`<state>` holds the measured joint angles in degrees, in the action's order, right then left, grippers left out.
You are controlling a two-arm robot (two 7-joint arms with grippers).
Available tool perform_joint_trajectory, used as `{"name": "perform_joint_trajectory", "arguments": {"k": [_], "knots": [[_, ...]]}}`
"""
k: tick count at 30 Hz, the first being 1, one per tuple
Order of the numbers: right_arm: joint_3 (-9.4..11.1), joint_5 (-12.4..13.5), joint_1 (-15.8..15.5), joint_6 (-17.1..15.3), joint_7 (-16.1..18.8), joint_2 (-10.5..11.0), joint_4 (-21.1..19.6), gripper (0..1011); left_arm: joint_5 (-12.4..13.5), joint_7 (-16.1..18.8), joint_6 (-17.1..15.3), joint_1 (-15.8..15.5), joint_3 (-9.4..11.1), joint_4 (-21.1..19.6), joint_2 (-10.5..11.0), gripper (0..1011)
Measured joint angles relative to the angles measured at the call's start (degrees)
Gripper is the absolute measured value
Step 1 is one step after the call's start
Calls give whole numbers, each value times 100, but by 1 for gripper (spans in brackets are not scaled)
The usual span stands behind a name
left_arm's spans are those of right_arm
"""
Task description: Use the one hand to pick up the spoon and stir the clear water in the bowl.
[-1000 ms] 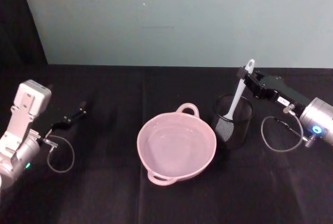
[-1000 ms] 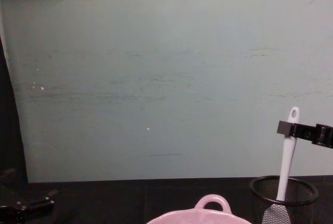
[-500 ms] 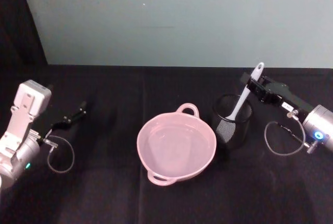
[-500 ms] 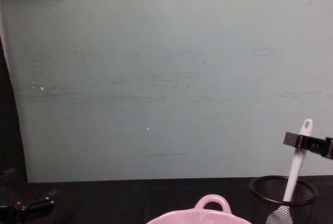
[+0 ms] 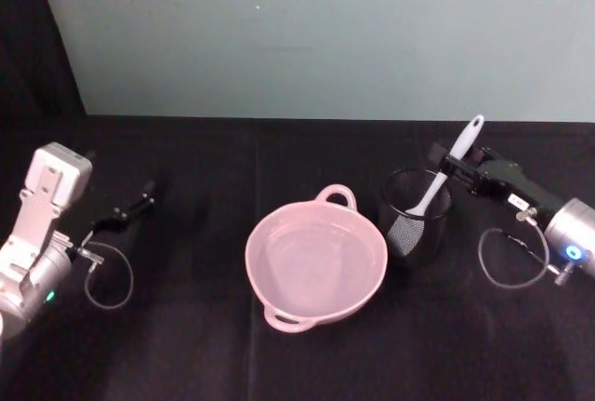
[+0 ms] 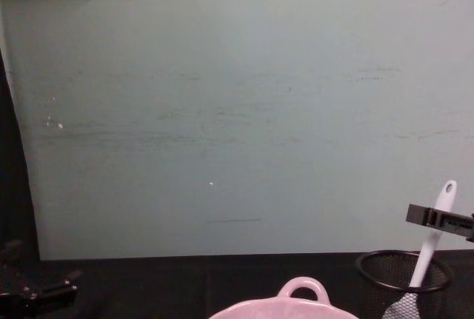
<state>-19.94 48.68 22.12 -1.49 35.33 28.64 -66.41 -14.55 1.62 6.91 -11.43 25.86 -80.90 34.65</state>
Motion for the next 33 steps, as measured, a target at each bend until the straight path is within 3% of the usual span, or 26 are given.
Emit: {"name": "perform_joint_trajectory", "arguments": {"k": [7, 12, 16, 17, 19, 23, 28, 33], "knots": [[119, -310, -498, -128, -644, 390, -933, 1002, 0, 0, 0, 0, 0, 0, 0, 1005], [267, -733, -976, -182, -1266, 723, -1729, 1002, 0, 0, 0, 0, 0, 0, 0, 1005], [350, -1078, -1214, -208, -1713, 888, -2081, 1003, 0, 0, 0, 0, 0, 0, 0, 1005], [384, -1323, -1326, -232, -2018, 955, -2228, 1002, 0, 0, 0, 0, 0, 0, 0, 1005], [406, -1509, -1396, -239, -2240, 984, -2305, 1003, 0, 0, 0, 0, 0, 0, 0, 1005], [397, -2119, -1442, -75, -2737, 951, -2271, 1003, 0, 0, 0, 0, 0, 0, 0, 1005], [195, -2625, -1234, 95, -2858, 811, -1911, 1003, 0, 0, 0, 0, 0, 0, 0, 1005], [-33, -2809, -950, 73, -2644, 600, -1385, 1003, 0, 0, 0, 0, 0, 0, 0, 1005]]}}
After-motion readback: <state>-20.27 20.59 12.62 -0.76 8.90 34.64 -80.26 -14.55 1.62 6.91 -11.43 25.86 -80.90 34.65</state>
